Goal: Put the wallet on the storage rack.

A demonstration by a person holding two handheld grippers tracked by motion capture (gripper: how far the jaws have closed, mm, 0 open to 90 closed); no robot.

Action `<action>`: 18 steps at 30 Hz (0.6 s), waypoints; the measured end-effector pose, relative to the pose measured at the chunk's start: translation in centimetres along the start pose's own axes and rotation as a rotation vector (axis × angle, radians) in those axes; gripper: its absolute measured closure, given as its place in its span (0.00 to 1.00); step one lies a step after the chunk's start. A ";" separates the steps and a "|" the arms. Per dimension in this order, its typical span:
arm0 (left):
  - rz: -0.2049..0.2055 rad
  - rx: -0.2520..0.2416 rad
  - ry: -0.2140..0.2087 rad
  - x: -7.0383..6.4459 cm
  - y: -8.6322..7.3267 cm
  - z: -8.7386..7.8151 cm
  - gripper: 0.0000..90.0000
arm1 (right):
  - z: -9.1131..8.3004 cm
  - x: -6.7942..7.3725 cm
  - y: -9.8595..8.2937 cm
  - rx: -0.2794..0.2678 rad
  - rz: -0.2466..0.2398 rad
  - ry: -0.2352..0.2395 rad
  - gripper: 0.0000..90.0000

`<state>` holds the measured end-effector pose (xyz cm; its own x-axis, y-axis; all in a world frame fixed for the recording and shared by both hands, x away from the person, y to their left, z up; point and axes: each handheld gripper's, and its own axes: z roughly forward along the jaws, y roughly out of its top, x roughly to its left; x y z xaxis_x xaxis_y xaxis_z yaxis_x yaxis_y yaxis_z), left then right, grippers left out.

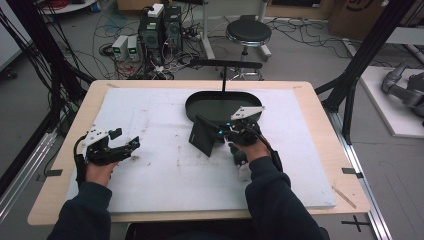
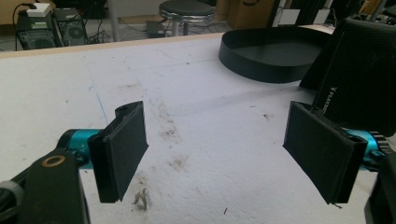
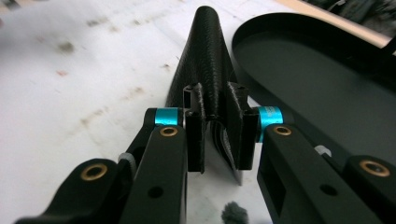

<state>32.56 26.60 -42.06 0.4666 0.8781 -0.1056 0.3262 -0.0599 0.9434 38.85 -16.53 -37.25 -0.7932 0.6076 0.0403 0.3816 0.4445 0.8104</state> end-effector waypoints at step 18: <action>0.000 0.000 -0.002 0.0 0.0 0.0 0.23 | 1.7 1.6 -0.1 0.014 -0.066 -0.057 0.28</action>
<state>32.56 26.56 -42.06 0.4683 0.8772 -0.1062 0.3261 -0.0599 0.9434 38.38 -14.50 -38.26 -0.7884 0.6134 -0.0465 0.3368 0.4938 0.8017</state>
